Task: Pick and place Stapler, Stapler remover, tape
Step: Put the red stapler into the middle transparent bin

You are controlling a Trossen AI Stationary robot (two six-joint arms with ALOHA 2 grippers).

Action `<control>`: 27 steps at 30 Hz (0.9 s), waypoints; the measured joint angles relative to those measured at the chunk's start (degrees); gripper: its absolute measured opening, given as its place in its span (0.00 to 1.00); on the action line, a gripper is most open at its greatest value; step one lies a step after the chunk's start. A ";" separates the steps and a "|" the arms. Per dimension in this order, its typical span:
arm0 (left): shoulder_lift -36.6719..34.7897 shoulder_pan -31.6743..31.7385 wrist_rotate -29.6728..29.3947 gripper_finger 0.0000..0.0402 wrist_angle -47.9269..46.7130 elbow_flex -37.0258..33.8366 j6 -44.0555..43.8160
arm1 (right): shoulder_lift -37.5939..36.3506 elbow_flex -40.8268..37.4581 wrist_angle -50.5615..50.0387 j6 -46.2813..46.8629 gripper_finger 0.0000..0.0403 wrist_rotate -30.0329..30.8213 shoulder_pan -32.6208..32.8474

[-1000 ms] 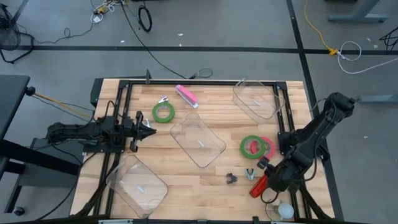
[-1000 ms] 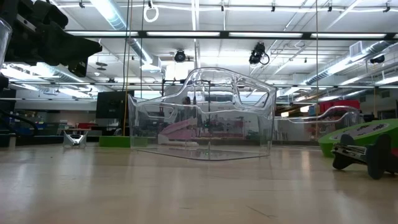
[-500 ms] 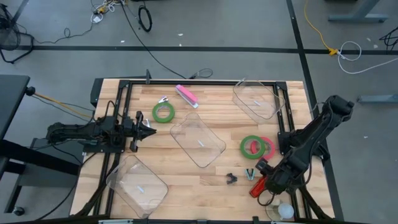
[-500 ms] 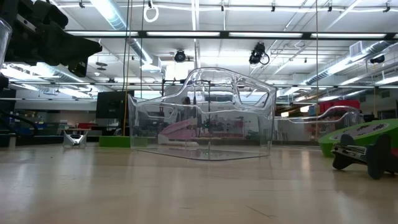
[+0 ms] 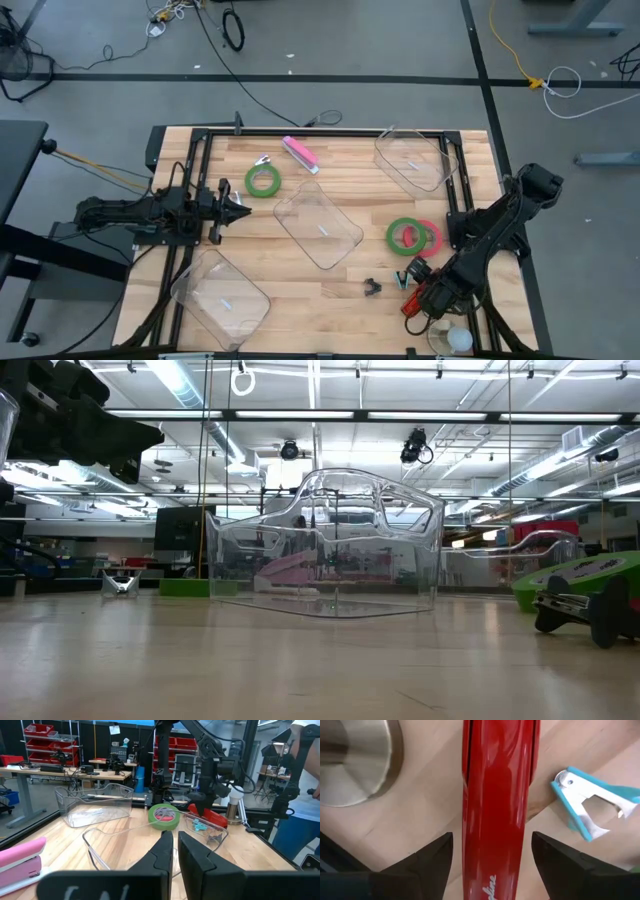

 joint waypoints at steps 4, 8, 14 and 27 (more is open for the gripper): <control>0.00 0.00 0.00 0.07 0.00 0.02 0.00 | 1.81 0.00 0.03 0.01 0.65 0.00 0.00; 0.00 0.00 0.00 0.07 0.00 0.01 0.00 | 2.86 0.00 0.21 0.00 0.63 0.00 0.00; 0.00 0.00 0.00 0.07 0.00 0.02 0.00 | 3.67 0.00 0.47 -0.02 0.61 0.02 -0.02; 0.00 0.00 0.00 0.07 0.00 0.00 0.00 | 3.82 0.00 0.44 -0.02 0.45 0.00 0.00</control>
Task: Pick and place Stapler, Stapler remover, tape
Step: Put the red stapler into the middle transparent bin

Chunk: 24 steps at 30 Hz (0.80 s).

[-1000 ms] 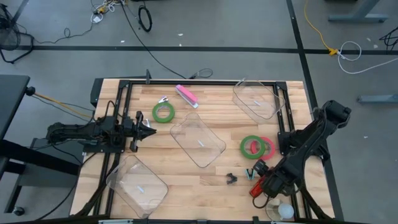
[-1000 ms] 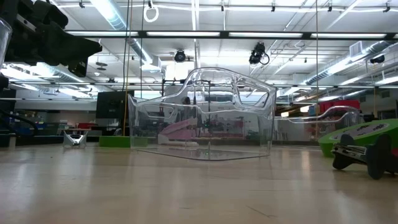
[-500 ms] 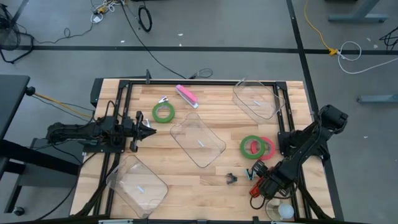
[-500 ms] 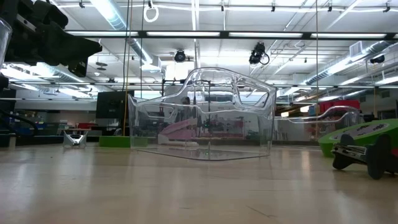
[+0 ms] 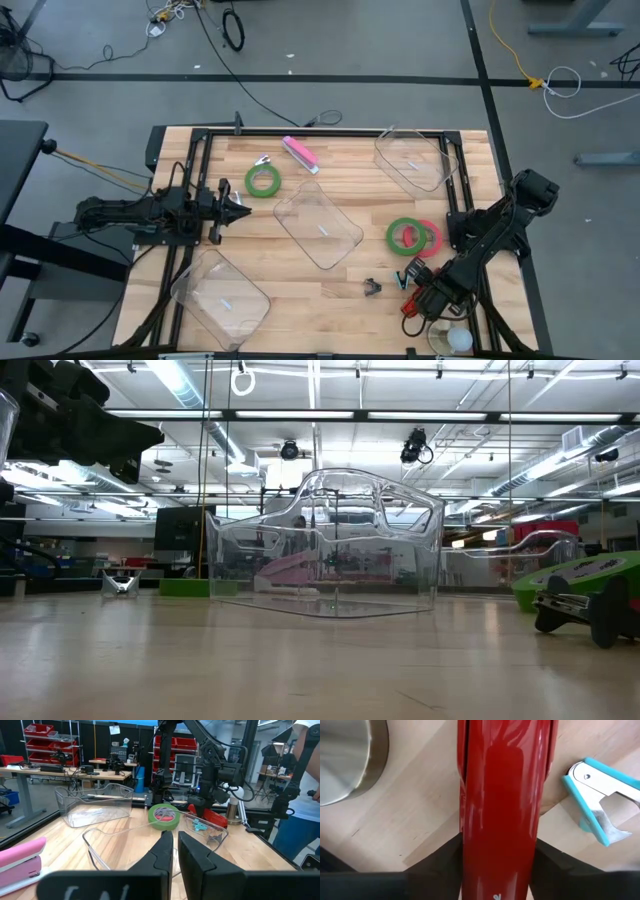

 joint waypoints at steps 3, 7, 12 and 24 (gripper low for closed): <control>0.00 0.00 0.00 0.07 0.00 0.02 0.02 | -0.02 0.00 0.00 0.07 0.41 0.02 0.00; 0.00 0.00 0.00 0.07 0.00 0.01 0.02 | -0.04 0.00 -0.01 0.09 0.39 0.00 0.00; 0.00 0.00 0.00 0.07 0.00 0.00 0.00 | -0.04 0.00 0.00 -0.04 0.40 0.00 0.00; 0.00 0.00 0.00 0.07 0.00 0.00 0.00 | -0.04 0.00 -0.02 -0.17 0.39 -0.22 0.00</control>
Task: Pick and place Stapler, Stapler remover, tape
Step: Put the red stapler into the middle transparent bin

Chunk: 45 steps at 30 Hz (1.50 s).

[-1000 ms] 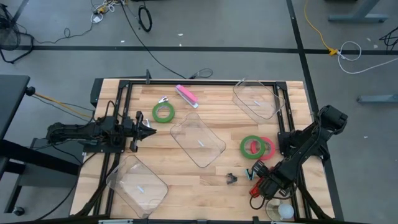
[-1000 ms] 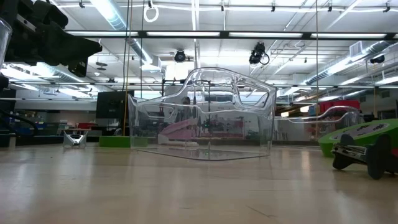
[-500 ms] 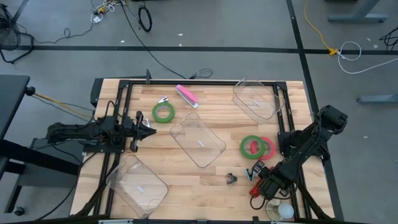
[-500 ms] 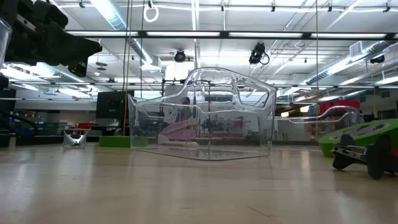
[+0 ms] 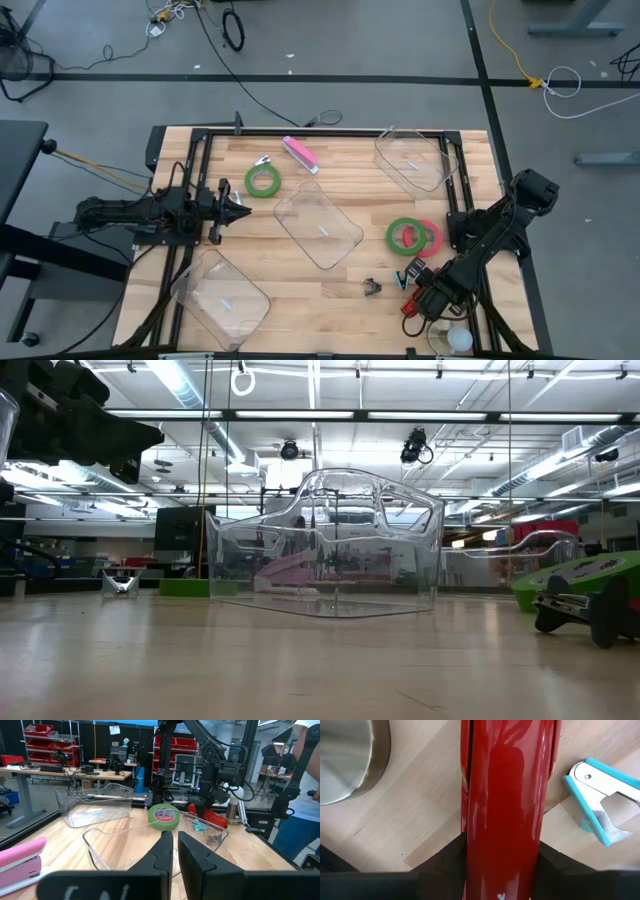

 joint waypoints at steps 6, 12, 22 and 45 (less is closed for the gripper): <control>0.00 0.00 0.00 0.07 0.00 0.02 0.02 | -0.05 0.02 -0.04 0.04 0.35 -0.09 -0.02; 0.00 0.00 0.00 0.07 0.00 0.02 0.00 | -1.64 0.00 -0.76 -0.21 0.35 -0.26 -0.02; 0.00 0.00 0.00 0.07 0.00 0.02 0.00 | -3.80 6.11 -7.84 -0.18 0.35 -0.26 -0.18; 0.00 0.00 0.00 0.07 0.00 0.00 0.00 | -4.31 31.86 -20.11 -4.94 0.35 -0.24 -3.17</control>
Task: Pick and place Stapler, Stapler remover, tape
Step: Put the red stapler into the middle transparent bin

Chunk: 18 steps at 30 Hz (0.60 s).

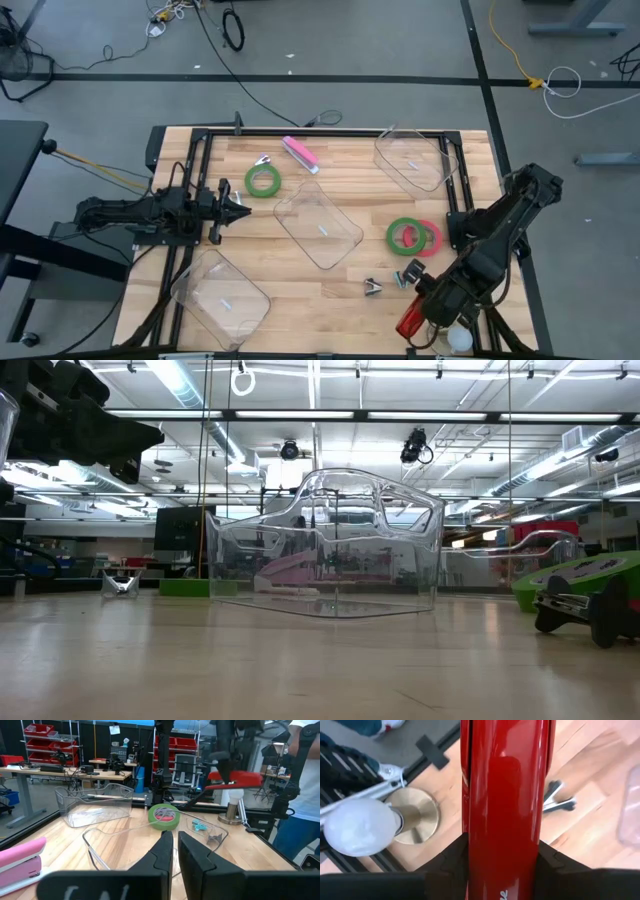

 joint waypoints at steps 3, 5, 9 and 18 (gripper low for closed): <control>0.00 0.00 0.00 0.07 0.00 0.01 0.00 | 0.00 3.16 -0.99 -0.99 0.35 0.14 -1.18; 0.00 0.00 0.00 0.07 0.00 0.02 0.02 | 0.00 5.15 -1.42 -1.52 0.35 0.22 -2.06; 0.00 0.00 0.00 0.07 0.00 0.01 0.01 | 0.00 8.23 -1.58 -3.08 0.35 0.29 -3.73; 0.00 0.00 0.00 0.07 0.00 0.00 0.00 | -0.02 11.97 -1.83 -5.62 0.35 3.50 -6.85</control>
